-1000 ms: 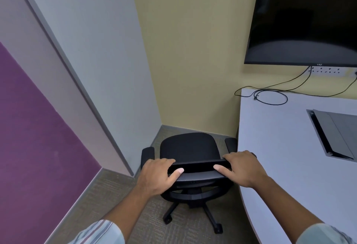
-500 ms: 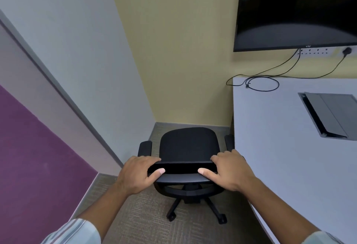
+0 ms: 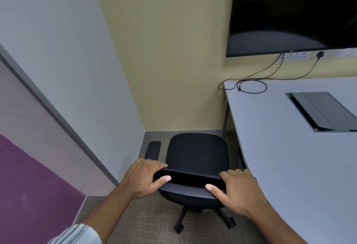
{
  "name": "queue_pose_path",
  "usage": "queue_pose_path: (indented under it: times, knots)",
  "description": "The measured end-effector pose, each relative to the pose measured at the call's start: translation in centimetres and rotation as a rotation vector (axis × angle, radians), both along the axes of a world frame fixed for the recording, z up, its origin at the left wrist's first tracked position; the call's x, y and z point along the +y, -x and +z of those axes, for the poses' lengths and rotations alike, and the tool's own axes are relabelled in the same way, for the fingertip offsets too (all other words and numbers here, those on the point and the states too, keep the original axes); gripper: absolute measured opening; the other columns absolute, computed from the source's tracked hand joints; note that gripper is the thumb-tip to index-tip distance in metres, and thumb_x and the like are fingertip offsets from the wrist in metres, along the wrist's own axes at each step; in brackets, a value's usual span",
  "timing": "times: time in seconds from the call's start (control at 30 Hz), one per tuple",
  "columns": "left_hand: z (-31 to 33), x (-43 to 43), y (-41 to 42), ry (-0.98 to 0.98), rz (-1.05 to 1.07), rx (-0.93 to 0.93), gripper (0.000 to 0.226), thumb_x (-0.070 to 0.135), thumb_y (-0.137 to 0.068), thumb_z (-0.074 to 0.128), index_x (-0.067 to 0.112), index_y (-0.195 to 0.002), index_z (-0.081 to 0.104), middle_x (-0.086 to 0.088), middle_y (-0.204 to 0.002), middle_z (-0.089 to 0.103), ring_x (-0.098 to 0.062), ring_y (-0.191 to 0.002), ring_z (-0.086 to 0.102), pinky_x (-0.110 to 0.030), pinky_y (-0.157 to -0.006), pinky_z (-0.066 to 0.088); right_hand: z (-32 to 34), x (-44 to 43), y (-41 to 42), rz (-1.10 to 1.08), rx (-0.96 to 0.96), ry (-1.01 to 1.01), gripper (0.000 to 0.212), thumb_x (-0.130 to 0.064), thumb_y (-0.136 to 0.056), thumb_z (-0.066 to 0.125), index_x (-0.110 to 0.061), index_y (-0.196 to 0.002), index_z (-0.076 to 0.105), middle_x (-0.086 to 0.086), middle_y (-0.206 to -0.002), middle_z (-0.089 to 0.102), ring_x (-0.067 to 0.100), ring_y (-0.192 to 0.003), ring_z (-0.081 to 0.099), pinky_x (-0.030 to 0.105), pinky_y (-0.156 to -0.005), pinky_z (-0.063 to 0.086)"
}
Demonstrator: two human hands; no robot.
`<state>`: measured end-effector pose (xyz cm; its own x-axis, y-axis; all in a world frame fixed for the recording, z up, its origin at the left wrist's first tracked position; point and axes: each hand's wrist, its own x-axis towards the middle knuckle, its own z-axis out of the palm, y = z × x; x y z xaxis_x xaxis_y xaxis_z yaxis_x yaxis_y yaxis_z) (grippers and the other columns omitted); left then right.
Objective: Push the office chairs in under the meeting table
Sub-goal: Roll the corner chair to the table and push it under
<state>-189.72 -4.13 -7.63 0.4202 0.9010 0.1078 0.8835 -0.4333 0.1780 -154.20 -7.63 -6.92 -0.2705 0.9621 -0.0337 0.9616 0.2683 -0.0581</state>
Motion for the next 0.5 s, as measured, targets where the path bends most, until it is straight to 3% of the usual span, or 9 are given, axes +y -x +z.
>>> queue_pose_path:
  times: [0.3, 0.5]
  knots:
    - [-0.2, 5.4, 2.6, -0.067, -0.178, 0.017, 0.067, 0.075, -0.104, 0.038, 0.029, -0.135, 0.076, 0.014, -0.121, 0.080, -0.014, -0.108, 0.075, -0.039, -0.086, 0.053, 0.1, -0.2, 3.5, -0.157, 0.004, -0.042, 0.091, -0.092, -0.092, 0.000, -0.032, -0.104, 0.067, -0.011, -0.095, 0.067, 0.014, -0.089, 0.057, 0.038, -0.091, 0.044]
    - [-0.2, 8.8, 2.7, -0.056, -0.251, 0.037, 0.081, 0.082, -0.103, 0.023, 0.030, -0.137, 0.074, 0.013, -0.121, 0.080, -0.013, -0.108, 0.074, -0.037, -0.086, 0.050, -0.2, 0.4, 4.6, -0.248, 0.006, -0.065, 0.088, -0.091, -0.094, 0.002, -0.033, -0.098, 0.067, -0.012, -0.088, 0.065, 0.012, -0.083, 0.057, 0.039, -0.088, 0.047]
